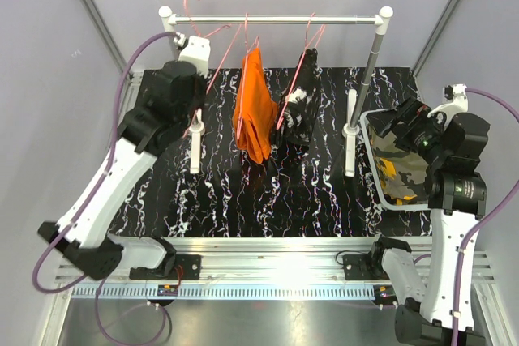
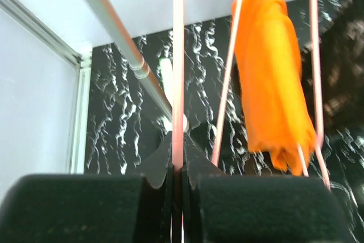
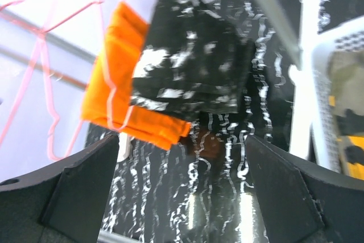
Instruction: Remove the trousers from the hanger
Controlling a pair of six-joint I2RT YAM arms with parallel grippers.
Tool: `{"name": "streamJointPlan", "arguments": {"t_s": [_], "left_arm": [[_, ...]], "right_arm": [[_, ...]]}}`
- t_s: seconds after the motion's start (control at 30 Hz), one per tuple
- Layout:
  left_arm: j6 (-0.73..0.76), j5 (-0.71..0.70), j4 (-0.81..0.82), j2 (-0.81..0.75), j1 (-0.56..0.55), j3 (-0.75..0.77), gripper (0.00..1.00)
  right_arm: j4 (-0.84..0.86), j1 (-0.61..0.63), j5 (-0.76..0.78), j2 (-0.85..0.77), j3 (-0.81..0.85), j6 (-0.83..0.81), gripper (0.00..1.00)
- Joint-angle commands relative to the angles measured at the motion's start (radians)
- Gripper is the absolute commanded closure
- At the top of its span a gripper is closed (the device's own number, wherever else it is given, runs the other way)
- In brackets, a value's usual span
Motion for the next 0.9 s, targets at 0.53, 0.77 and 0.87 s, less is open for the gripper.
{"name": "streamJointPlan", "arguments": {"t_s": [0.53,0.77,0.87], "left_arm": [[-0.073,0.186,-0.043,0.202,0.144,0.139,0.7],[-0.109,0.232,-0.061,0.118,0.144,0.116,0.19],[-0.145,0.254,-0.072,0.057,0.144,0.119,0.09]], "right_arm": [[0.073,0.004,-0.184,-0.072,0.012,0.025,0.01],[0.06,0.004,-0.146,-0.078,0.003,0.017,0.0],[0.036,0.004,-0.053,-0.08,0.007,0.023,0.0]]}}
